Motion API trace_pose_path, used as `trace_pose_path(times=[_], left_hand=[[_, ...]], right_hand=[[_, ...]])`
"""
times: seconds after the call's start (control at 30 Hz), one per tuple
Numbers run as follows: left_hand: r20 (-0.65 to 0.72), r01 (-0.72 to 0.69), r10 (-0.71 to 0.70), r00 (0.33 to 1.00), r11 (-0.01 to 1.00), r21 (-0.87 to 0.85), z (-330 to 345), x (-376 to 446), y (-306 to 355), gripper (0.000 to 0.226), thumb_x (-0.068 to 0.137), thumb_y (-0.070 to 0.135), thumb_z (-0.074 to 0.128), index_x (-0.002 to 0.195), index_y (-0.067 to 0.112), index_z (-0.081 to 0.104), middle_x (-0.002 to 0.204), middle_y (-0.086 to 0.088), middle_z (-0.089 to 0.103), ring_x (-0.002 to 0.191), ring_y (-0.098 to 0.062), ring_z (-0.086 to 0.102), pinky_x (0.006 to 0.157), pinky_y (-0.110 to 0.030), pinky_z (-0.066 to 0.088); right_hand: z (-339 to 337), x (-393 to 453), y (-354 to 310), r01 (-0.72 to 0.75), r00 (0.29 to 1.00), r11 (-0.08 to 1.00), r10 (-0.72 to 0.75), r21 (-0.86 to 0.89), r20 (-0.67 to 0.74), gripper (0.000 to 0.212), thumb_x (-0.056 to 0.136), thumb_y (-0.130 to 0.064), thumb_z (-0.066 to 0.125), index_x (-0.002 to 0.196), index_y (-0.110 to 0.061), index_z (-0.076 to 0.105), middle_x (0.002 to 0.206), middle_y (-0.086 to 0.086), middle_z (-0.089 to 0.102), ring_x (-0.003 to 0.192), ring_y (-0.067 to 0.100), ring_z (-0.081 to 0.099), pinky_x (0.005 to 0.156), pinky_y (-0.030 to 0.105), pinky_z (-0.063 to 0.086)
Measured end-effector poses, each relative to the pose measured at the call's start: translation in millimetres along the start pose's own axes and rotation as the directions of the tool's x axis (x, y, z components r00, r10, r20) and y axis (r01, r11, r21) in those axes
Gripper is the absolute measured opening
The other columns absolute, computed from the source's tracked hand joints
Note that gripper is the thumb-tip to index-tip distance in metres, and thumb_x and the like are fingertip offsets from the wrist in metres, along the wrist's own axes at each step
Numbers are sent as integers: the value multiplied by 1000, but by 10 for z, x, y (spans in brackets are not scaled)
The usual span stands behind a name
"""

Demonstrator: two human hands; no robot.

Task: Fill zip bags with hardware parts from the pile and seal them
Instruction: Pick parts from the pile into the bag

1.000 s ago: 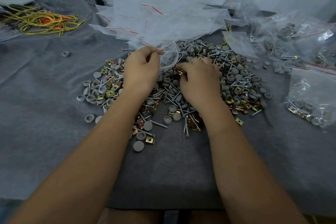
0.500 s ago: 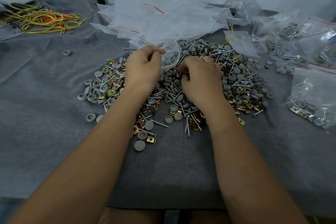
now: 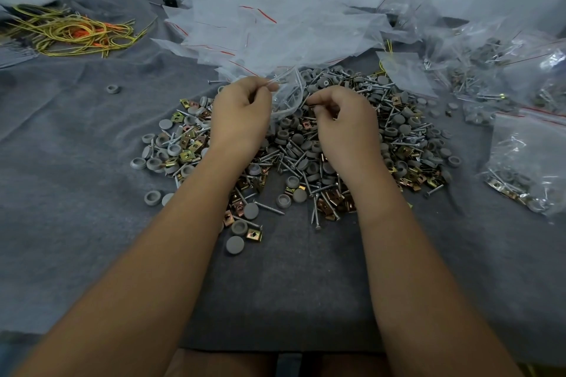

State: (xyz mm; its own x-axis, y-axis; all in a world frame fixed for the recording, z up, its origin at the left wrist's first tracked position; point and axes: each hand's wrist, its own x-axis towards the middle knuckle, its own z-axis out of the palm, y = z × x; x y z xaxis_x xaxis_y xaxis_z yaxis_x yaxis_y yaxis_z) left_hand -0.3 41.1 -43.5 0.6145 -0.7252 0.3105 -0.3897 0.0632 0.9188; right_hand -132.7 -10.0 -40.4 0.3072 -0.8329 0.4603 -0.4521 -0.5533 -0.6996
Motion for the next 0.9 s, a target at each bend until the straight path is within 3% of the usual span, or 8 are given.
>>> trace_pose_path(times=[0.1,0.27,0.37,0.47,0.7,0.8,0.9], left_hand=[[1,8,-8,1000,1000,0,8,7,-9,27,95,10,44,95,24,68,37,17,48,34,-2,35,40,-19,32],[3,3,-3,1000,1000,0,2,2,-8,28,95,10,44,95,25,67,37,17,48,34,-2,36,39,-19,32],[7,-7,7,1000,1000,5,-7,-6,-7,27,95,11,44,95,26,67,37,16,47,35,-2,35,39,-19,30],[38,-45,44,998,999,15,4,-35,7,25,95,11,47,95,26,67,44,11,47,39,-3,35,41,-21,29],[116,-110,109,987,994,3,6,-70,23,20,94,14,53,95,28,67,55,6,50,52,-11,44,52,-27,37],[114,-111,111,987,994,-13,5,-69,26,20,94,14,53,94,27,68,54,7,49,51,-12,43,53,-30,38],[116,-108,110,987,994,-19,1,-69,35,20,94,13,52,95,24,68,53,6,47,52,-15,43,53,-31,37]], right_hand=[[-18,-2,-19,-36,999,997,35,69,5,23,92,-5,57,87,-27,62,90,-11,61,88,5,57,72,9,42],[-36,-1,-28,-10,999,995,14,102,-38,16,90,-8,61,90,-23,66,102,-5,62,105,12,55,88,22,42],[-62,-9,-65,-67,995,944,85,322,-42,20,90,-5,60,89,-24,67,92,-8,65,88,3,60,77,14,46],[-79,4,-88,-102,990,842,139,530,-32,26,89,0,60,86,-25,66,85,-7,67,81,1,62,76,16,50],[-59,-3,-131,-74,997,767,81,637,19,23,90,6,58,89,-15,65,85,0,68,81,7,64,77,20,52],[-64,-12,-125,-28,1000,824,28,565,9,22,88,2,62,89,-19,67,88,-3,66,84,8,62,79,19,50],[-7,-29,-88,104,993,967,-86,233,-85,19,83,-8,69,86,-27,68,100,-7,53,102,12,52,87,11,38]])
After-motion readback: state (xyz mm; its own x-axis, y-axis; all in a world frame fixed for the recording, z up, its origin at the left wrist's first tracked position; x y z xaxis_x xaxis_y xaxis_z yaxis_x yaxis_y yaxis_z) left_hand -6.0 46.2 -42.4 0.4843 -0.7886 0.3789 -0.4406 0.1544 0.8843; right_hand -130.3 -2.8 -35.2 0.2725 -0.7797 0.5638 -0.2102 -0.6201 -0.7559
